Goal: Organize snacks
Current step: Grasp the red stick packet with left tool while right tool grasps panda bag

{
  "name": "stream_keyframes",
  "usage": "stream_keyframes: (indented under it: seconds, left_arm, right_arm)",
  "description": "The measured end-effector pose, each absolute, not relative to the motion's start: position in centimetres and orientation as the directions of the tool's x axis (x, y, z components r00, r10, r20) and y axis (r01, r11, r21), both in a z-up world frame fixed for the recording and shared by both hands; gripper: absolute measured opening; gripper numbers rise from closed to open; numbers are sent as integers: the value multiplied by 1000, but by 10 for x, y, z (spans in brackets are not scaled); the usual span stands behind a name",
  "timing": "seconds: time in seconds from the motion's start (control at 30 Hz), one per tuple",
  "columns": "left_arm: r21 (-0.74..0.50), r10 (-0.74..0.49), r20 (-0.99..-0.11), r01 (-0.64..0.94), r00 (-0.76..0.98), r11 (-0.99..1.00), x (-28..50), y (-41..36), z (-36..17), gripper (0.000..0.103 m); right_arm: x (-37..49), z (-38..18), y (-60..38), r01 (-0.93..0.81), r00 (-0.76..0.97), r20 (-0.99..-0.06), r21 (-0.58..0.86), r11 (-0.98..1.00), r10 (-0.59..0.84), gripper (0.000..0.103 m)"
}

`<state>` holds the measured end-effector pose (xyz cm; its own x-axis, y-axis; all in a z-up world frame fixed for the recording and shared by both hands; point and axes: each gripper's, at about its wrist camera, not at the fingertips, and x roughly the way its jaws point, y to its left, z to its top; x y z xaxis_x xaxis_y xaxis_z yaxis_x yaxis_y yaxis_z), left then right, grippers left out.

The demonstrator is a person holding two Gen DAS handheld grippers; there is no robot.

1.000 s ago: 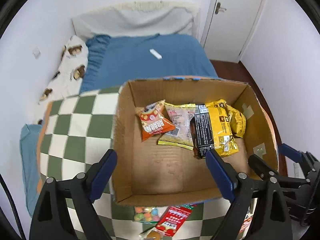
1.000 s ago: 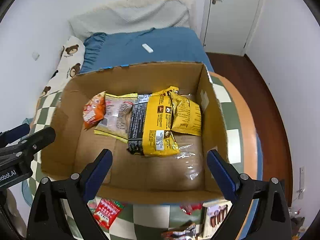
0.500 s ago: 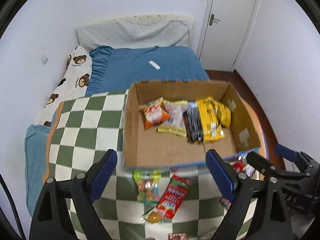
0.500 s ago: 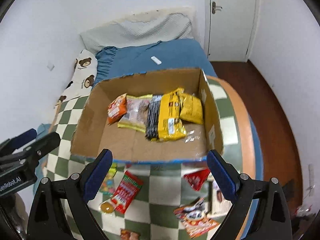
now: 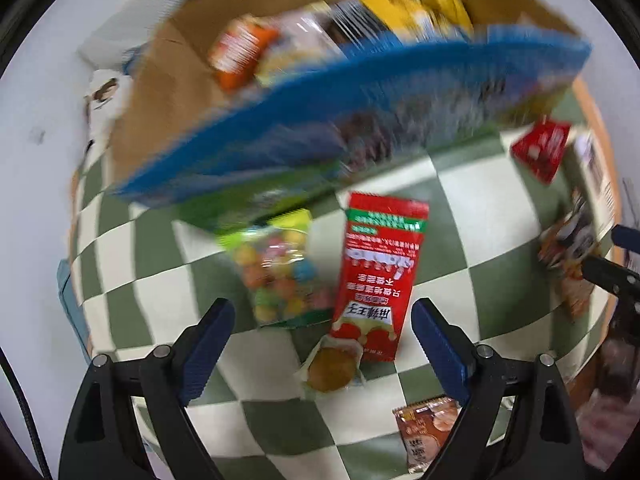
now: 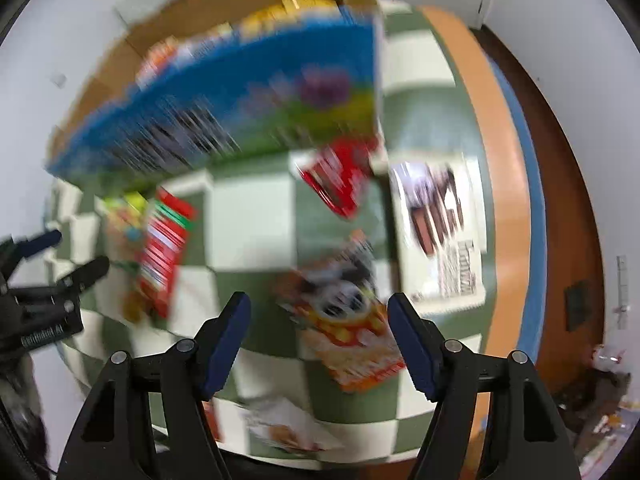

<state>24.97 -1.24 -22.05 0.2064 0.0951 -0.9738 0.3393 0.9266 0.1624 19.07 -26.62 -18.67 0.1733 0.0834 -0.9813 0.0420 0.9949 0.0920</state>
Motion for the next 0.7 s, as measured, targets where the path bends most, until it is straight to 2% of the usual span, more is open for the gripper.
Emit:
stream_keyframes:
  seconds: [0.27,0.33,0.37,0.4,0.57,0.7]
  left_arm:
    - [140,107,-989,446,100,884,267,-39,-275,90]
    - [135,99,-990,473,100,871,266,-46,-279,81]
    - [120,87,-992,476,91,871,265,-48,-281,64]
    - [103,79,-994,470,71,877,264,-49,-283,53]
    - [16,14,-1000,334,9,942,261,-34,-283,49]
    - [-177,-164,-978,101,-128,979,256,-9,-290,49]
  right_arm:
    - [185,-242,-268,-53,86,-996,12,999,16,74]
    - [185,-249,-268,-54,74,-997,10,998,14,74]
    - [185,-252,-269,-46,73,-997,11,999,15,73]
    - [184,-252,-270,-35,77,-997,18,999,20,70]
    - [185,-248,-276,61,86,-993,85,994,79,64]
    - [185,-250,-283,144,73,-982,182,973,173,64]
